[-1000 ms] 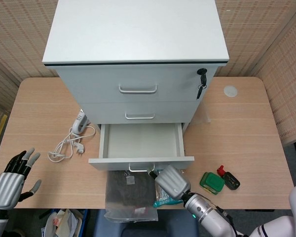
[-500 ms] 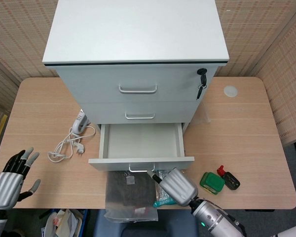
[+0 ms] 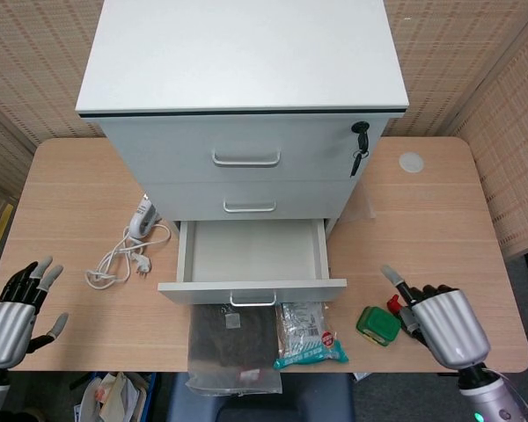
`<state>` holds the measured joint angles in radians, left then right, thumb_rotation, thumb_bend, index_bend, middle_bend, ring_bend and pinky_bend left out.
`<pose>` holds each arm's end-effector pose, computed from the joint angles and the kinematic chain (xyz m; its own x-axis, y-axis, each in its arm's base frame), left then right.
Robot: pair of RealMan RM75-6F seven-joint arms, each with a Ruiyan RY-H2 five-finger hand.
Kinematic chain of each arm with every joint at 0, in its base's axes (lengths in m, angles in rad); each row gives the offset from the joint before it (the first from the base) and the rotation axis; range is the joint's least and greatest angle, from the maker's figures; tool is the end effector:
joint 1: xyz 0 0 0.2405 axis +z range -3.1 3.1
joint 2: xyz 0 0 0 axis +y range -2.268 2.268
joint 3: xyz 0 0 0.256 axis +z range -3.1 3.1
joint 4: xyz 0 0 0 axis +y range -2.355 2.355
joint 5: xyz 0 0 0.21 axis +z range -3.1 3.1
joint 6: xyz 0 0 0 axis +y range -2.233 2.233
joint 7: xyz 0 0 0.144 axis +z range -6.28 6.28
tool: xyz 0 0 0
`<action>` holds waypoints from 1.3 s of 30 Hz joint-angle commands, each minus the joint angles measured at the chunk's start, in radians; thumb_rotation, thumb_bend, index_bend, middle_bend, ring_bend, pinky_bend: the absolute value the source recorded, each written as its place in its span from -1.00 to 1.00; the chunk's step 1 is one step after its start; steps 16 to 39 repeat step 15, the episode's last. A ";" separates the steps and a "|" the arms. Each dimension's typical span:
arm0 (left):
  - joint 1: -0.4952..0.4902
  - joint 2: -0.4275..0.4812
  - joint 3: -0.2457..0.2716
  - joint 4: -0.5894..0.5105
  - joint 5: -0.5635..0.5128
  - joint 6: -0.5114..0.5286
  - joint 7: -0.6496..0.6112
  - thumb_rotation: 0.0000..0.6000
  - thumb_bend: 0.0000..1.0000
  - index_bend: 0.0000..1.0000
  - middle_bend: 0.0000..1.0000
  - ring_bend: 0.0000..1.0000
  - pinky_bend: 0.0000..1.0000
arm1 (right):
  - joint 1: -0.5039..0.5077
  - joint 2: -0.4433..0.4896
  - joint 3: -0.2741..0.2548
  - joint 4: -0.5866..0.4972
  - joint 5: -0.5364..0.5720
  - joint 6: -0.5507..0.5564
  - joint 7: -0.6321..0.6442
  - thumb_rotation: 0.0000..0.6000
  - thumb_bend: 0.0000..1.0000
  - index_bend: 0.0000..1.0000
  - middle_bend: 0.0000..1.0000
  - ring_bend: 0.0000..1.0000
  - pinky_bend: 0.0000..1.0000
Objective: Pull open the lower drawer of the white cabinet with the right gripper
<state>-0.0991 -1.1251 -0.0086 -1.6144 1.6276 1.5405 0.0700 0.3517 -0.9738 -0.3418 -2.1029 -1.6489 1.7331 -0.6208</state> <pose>-0.2909 0.1752 0.1515 0.4556 -0.0276 0.8897 0.8787 -0.1462 -0.4545 -0.1920 -0.1572 0.1655 0.6398 0.0617 0.7661 -0.7293 -0.2657 0.6305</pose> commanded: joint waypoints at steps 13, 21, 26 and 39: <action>-0.012 -0.030 -0.013 0.001 -0.008 -0.005 0.024 1.00 -0.35 -0.82 -1.00 -0.94 -0.78 | -0.201 -0.054 0.128 0.333 0.225 -0.039 0.350 1.00 -0.55 -0.73 -0.59 -0.63 -0.28; -0.013 -0.030 -0.014 -0.002 -0.008 -0.006 0.029 1.00 -0.35 -0.82 -1.00 -0.94 -0.78 | -0.211 -0.061 0.142 0.346 0.226 -0.049 0.361 1.00 -0.55 -0.73 -0.59 -0.63 -0.28; -0.013 -0.030 -0.014 -0.002 -0.008 -0.006 0.029 1.00 -0.35 -0.82 -1.00 -0.94 -0.78 | -0.211 -0.061 0.142 0.346 0.226 -0.049 0.361 1.00 -0.55 -0.73 -0.59 -0.63 -0.28; -0.013 -0.030 -0.014 -0.002 -0.008 -0.006 0.029 1.00 -0.35 -0.82 -1.00 -0.94 -0.78 | -0.211 -0.061 0.142 0.346 0.226 -0.049 0.361 1.00 -0.55 -0.73 -0.59 -0.63 -0.28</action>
